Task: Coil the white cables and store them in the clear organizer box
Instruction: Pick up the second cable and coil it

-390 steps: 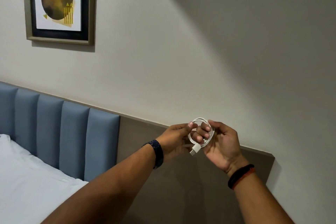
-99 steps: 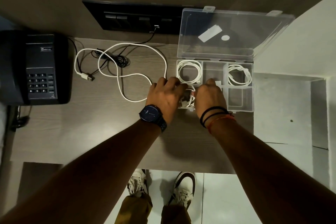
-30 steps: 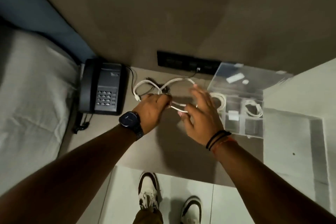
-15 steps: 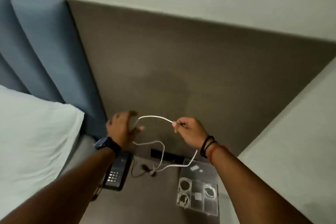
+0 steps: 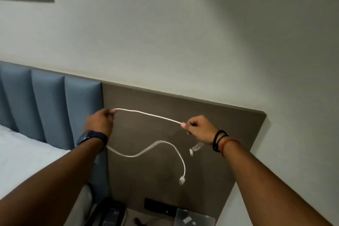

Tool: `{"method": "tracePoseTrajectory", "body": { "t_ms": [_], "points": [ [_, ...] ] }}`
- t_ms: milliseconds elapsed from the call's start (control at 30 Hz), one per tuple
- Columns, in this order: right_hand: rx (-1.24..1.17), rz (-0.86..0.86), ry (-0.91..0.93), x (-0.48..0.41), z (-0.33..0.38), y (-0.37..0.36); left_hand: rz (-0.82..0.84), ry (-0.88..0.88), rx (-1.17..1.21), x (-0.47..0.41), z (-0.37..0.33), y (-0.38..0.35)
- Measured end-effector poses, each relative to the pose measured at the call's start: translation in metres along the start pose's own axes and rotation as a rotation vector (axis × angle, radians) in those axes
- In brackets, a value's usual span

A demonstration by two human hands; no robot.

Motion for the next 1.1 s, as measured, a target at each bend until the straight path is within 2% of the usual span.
{"method": "tracePoseTrajectory", "body": {
  "t_ms": [67, 100, 167, 233, 300, 333, 400, 467, 533, 633, 700, 800, 900, 967, 1033, 1100],
  "points": [
    [0.026, -0.024, 0.000, 0.002, 0.005, 0.013, -0.006, 0.156, -0.084, -0.008, 0.022, 0.016],
    [0.032, -0.033, 0.001, 0.003, 0.009, 0.017, 0.014, 0.160, -0.136, -0.007, 0.020, 0.020],
    [0.030, -0.052, 0.014, 0.002, 0.020, 0.021, 0.001, 0.016, -0.141, 0.002, -0.013, 0.029],
    [-0.003, -0.063, 0.034, -0.001, 0.034, 0.019, 0.048, -0.249, 0.016, 0.031, -0.075, 0.029],
    [-0.045, -0.056, 0.067, -0.003, 0.052, 0.014, 0.223, -0.416, 0.196, 0.066, -0.131, 0.017],
    [-0.064, -0.049, 0.086, -0.003, 0.060, 0.011, 0.332, -0.418, 0.284, 0.079, -0.149, 0.010],
    [-0.111, -0.046, 0.126, -0.002, 0.076, 0.011, 0.540, -0.308, 0.504, 0.097, -0.170, -0.002],
    [-0.160, -0.063, 0.154, 0.002, 0.086, 0.017, 0.622, -0.231, 0.628, 0.103, -0.182, -0.006],
    [-0.188, -0.073, 0.134, 0.009, 0.086, 0.025, 0.574, -0.166, 0.648, 0.099, -0.183, -0.002],
    [-0.283, -0.006, -0.040, 0.022, 0.071, 0.027, 0.410, -0.087, 0.642, 0.079, -0.171, 0.009],
    [-0.364, 0.100, -0.155, 0.033, 0.065, 0.020, 0.338, -0.060, 0.663, 0.069, -0.164, 0.017],
    [-0.566, 0.310, -0.193, 0.047, 0.082, 0.005, 0.308, -0.068, 0.681, 0.064, -0.162, 0.025],
    [-0.858, 0.486, -0.068, 0.056, 0.128, -0.004, 0.319, -0.087, 0.684, 0.069, -0.168, 0.028],
    [-1.007, 0.498, 0.071, 0.056, 0.161, -0.002, 0.392, -0.099, 0.721, 0.077, -0.176, 0.027],
    [-1.125, 0.411, 0.200, 0.052, 0.185, 0.005, 0.494, -0.084, 0.790, 0.088, -0.185, 0.021],
    [-1.226, 0.191, 0.273, 0.040, 0.192, 0.022, 0.550, -0.064, 0.820, 0.097, -0.191, 0.019]
  ]
}}
Point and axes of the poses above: each hand's wrist, its own x-axis away from the middle knuckle, its own y-axis out of the back of the hand, z = x × y, the point moved 9 cm from there along -x, towards the middle knuckle, and after that the axes turned 4 degrees about y, right-handed, at the moved point
